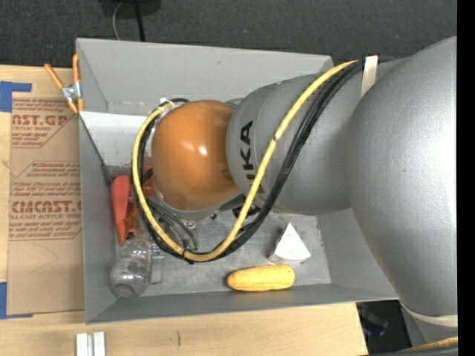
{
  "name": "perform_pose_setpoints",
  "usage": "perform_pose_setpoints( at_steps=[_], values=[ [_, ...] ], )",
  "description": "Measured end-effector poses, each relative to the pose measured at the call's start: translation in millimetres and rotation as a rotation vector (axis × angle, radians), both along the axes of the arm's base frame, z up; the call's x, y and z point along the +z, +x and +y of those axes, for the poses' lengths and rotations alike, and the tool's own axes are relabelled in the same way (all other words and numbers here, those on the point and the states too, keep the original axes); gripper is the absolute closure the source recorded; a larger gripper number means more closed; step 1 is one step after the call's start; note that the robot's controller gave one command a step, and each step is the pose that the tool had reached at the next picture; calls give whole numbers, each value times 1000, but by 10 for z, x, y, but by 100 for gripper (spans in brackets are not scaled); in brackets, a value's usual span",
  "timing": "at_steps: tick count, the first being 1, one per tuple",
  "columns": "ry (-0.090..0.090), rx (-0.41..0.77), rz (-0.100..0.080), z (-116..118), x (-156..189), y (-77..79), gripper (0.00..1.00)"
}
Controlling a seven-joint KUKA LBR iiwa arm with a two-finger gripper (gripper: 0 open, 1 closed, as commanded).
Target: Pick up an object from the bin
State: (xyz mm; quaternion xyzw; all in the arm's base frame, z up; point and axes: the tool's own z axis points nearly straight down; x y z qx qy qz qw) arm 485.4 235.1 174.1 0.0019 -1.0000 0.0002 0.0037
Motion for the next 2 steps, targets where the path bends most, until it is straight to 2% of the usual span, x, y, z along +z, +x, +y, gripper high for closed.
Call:
perform_pose_setpoints(
  at_steps=[1, 2],
  values=[
    [2, -3, -7, -13, 45, 23, 0],
    [5, 388, -9, 68, -571, 58, 0]
  ],
)
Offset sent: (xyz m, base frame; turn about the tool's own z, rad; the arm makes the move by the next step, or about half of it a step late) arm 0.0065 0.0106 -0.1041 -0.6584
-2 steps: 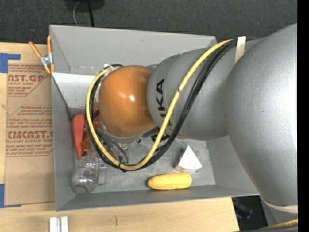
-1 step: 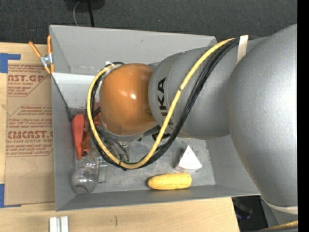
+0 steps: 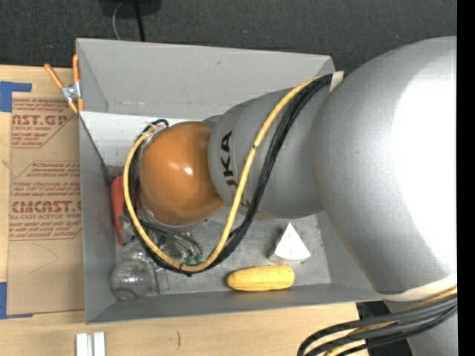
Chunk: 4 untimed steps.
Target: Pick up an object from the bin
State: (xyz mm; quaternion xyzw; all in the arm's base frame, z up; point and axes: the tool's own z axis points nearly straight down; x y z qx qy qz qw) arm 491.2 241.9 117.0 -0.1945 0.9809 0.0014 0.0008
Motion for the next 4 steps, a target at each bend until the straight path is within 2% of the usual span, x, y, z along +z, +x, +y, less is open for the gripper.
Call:
perform_pose_setpoints(
  at_steps=[1, 2, 3, 4],
  values=[
    [-1, 135, 4, -9, -35, 44, 0],
    [0, 178, -1, 31, 59, 43, 0],
    [4, 78, -7, -26, -472, -59, 0],
    [4, 437, -13, 36, -454, -53, 100]
  ],
)
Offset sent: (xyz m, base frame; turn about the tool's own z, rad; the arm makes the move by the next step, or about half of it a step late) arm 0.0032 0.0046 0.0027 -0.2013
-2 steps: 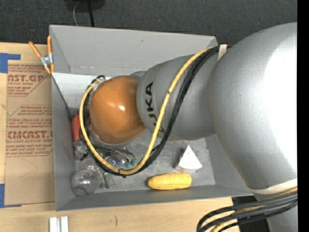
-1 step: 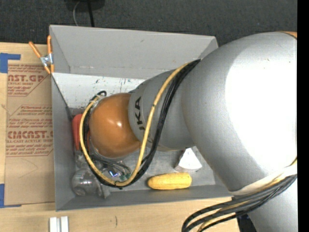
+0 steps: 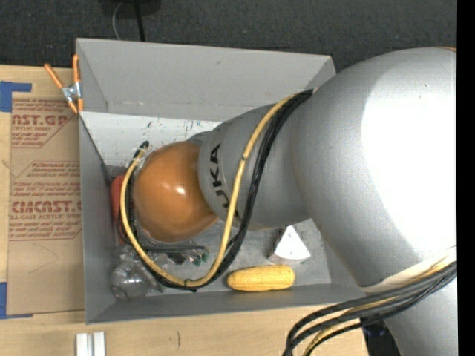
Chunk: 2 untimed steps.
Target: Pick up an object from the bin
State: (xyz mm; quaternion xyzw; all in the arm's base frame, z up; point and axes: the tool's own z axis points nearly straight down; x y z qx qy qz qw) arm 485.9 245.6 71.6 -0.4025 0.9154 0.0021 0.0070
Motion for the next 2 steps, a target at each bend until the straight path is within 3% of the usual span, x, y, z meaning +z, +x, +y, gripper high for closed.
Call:
perform_pose_setpoints(
  at_steps=[2],
  values=[
    [-3, -1, 6, -8, 52, -15, 100]
  ],
)
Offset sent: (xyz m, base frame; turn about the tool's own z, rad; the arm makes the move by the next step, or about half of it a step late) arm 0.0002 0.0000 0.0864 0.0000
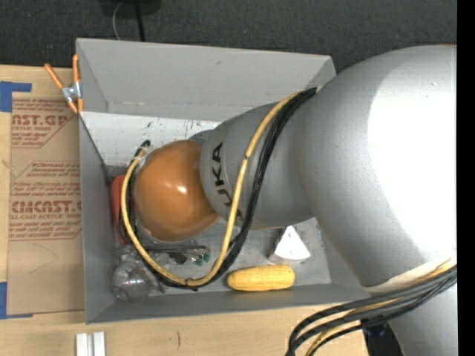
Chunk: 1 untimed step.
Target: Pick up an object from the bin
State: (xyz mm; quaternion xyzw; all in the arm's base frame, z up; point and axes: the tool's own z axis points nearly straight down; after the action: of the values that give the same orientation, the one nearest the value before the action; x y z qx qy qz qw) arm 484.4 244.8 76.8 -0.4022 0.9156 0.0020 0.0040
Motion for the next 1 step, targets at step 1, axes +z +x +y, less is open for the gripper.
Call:
perform_pose_setpoints(
  at_steps=[1],
  values=[
    [-2, 0, 4, -2, 209, -18, 100]
  ],
)
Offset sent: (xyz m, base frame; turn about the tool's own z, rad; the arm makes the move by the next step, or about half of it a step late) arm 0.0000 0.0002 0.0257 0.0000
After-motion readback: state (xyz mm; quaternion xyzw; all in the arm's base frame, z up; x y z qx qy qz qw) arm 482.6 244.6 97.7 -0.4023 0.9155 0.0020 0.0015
